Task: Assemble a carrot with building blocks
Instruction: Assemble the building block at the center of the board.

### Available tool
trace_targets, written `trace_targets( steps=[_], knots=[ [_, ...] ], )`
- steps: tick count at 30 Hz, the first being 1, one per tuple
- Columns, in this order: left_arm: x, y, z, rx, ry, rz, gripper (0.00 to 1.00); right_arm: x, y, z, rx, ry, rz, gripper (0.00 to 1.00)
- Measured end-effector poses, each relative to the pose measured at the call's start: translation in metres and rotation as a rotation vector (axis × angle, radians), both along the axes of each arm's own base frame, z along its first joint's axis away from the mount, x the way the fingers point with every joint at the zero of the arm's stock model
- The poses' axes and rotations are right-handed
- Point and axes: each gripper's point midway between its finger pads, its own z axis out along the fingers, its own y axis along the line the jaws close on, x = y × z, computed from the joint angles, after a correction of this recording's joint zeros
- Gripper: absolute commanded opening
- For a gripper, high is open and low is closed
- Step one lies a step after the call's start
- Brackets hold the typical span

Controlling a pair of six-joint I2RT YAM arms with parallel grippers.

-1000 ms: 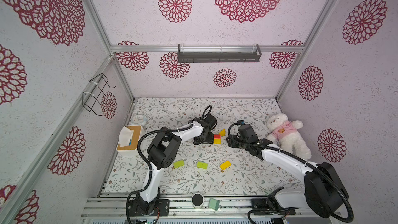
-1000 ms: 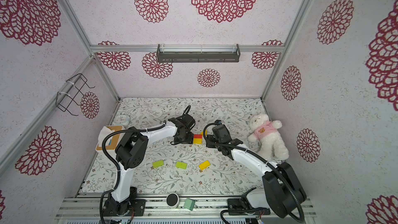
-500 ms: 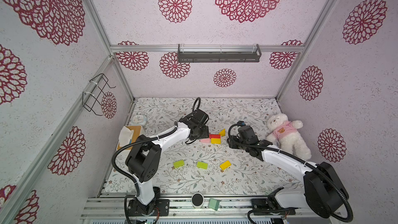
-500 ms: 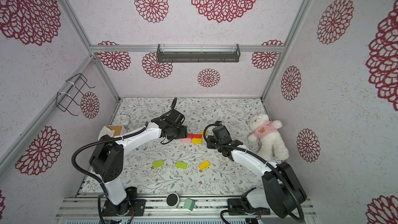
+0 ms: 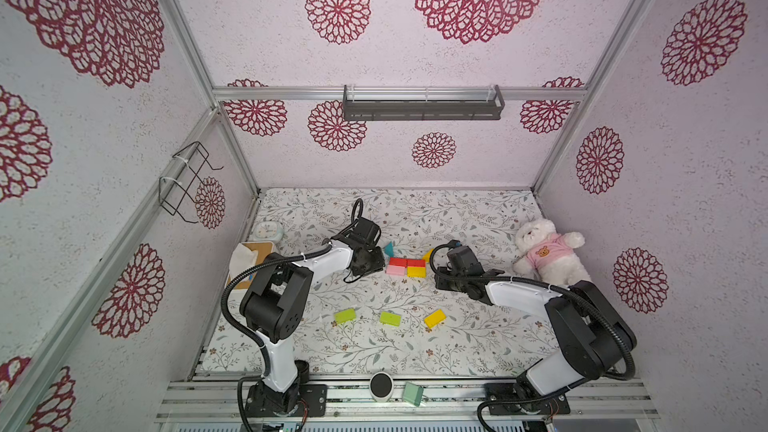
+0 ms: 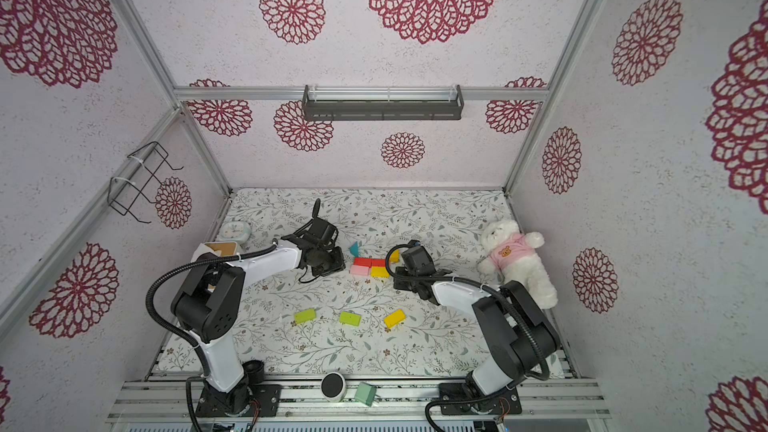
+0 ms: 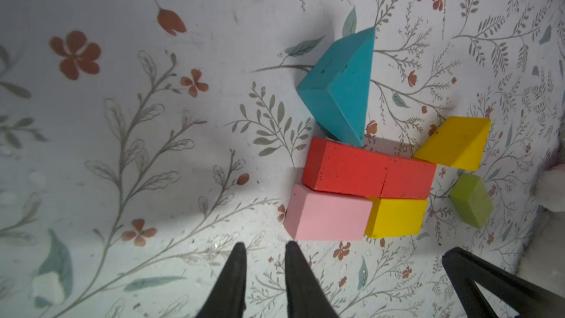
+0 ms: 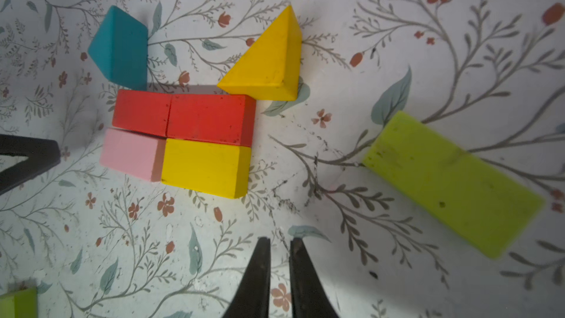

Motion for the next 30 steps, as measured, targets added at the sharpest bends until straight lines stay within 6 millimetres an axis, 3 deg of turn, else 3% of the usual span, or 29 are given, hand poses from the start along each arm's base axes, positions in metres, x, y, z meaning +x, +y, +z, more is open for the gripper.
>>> trace_targets(
  steps=[5,10,21,30],
  knots=[
    [0.003,-0.005,-0.009,-0.014,0.02,-0.008,0.17,0.004,0.003,-0.01,-0.008,0.015,0.001,0.16],
    [0.005,-0.011,-0.023,-0.024,0.045,-0.016,0.17,0.011,0.008,-0.008,-0.001,0.004,0.002,0.16],
    [0.012,-0.019,-0.023,-0.055,0.048,-0.022,0.17,0.017,0.016,-0.015,0.006,0.016,0.013,0.17],
    [0.01,-0.023,-0.023,-0.065,0.055,-0.025,0.18,0.023,0.024,-0.006,0.025,-0.002,0.025,0.17]
  ],
)
